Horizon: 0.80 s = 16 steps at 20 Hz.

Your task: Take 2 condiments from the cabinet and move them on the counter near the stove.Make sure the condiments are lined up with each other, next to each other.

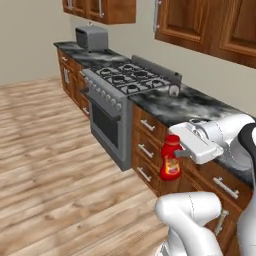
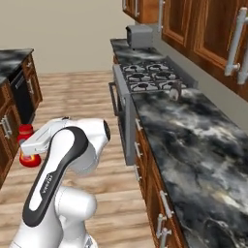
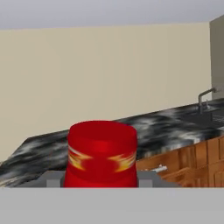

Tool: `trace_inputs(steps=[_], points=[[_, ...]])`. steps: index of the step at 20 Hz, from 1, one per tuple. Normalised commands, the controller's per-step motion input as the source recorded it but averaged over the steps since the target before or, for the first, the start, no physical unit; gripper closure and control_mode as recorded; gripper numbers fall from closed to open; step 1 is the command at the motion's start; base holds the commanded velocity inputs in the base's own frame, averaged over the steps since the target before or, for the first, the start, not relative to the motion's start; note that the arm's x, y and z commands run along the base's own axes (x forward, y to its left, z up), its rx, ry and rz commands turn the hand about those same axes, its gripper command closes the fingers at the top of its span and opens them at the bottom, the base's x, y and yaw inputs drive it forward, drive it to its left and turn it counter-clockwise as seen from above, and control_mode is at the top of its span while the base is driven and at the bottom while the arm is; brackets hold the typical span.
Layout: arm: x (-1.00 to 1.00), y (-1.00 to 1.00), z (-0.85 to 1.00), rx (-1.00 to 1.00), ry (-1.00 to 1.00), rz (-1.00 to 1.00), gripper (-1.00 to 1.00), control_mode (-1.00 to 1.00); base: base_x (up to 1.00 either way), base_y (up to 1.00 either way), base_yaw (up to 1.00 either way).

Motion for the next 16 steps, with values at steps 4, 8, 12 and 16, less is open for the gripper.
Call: trace_inputs(steps=[4, 8, 12, 16], points=[[0.00, 0.00, 0.00, 0.00, 0.00, 0.00, 1.00, 1.00, 1.00, 0.11, 0.01], [0.00, 0.00, 0.00, 0.00, 0.00, 0.00, 1.00, 1.00, 1.00, 0.00, 0.04], [0.00, 0.00, 0.00, 0.00, 0.00, 0.00, 1.00, 1.00, 1.00, 0.00, -0.17], [0.00, 0.00, 0.00, 0.00, 0.00, 0.00, 1.00, 1.00, 0.81, 0.03, -0.60]])
